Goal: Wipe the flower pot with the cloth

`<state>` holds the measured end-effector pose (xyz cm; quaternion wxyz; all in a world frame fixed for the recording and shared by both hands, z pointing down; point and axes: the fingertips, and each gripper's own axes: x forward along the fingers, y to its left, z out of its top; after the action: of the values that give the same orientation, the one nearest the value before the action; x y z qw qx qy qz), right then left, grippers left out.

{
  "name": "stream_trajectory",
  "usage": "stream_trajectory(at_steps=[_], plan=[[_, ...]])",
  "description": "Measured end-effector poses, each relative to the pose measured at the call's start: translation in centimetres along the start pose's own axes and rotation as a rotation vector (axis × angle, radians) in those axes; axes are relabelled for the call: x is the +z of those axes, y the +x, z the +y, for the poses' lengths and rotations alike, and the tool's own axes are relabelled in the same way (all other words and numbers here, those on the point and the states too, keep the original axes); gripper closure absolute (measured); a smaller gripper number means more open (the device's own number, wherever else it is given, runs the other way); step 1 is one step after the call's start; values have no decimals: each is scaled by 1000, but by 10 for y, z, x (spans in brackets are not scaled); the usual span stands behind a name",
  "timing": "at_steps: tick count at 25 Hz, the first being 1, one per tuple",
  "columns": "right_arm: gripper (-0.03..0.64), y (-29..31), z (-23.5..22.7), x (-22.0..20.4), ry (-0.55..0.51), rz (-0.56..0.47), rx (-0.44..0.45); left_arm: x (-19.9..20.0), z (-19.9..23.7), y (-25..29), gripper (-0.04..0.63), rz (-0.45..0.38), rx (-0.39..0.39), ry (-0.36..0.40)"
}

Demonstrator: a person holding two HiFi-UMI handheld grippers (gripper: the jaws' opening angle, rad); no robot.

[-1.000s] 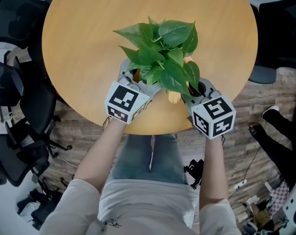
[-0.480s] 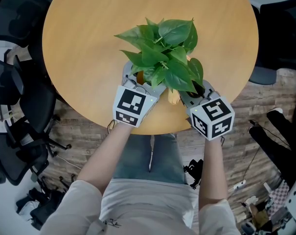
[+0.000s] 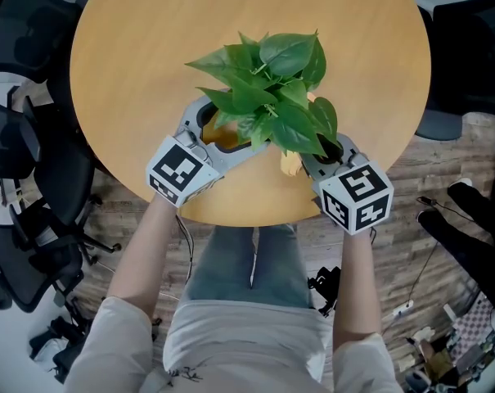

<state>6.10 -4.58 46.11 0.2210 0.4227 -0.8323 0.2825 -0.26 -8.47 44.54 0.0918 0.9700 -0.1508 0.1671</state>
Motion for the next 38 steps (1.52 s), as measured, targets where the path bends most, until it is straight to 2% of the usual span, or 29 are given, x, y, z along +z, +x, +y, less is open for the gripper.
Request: stream_trajectory(at_steps=[7,10,14,16,22,26,27,29,33,38], plan=[[568,1,-3,-4,7,2,1,-15,9,-5,160,62,-215,121],[568,1,-3,-3,10,0,0,-27,15,-7,160,113,-262,185],[568,-1,-2,-2,16,-1,-2,-12,26,-9,160,37,-271,118],[568,-1,-2,-2,23,-2,-2,-2,29,-5,158,7,-294,111],[568,-1,-2,-2,32,-1,-4,19,25,14,127,-27,-406,114],[568,0,-2,-2,37,-7,-4,26,17,20,134,-34,-465,104],[568,0,-3,-2,37,-8,-6,26,16,21,156,-33,-473,95],[568,-4,-9,-3,35,-11,-29,25,15,21,166,-39,-477,80],[568,-14,-34,2,40,-17,-135,24,14,18,167,-43,-470,79],[568,-11,-42,17,34,-49,-150,24,12,20,169,-47,-446,77]])
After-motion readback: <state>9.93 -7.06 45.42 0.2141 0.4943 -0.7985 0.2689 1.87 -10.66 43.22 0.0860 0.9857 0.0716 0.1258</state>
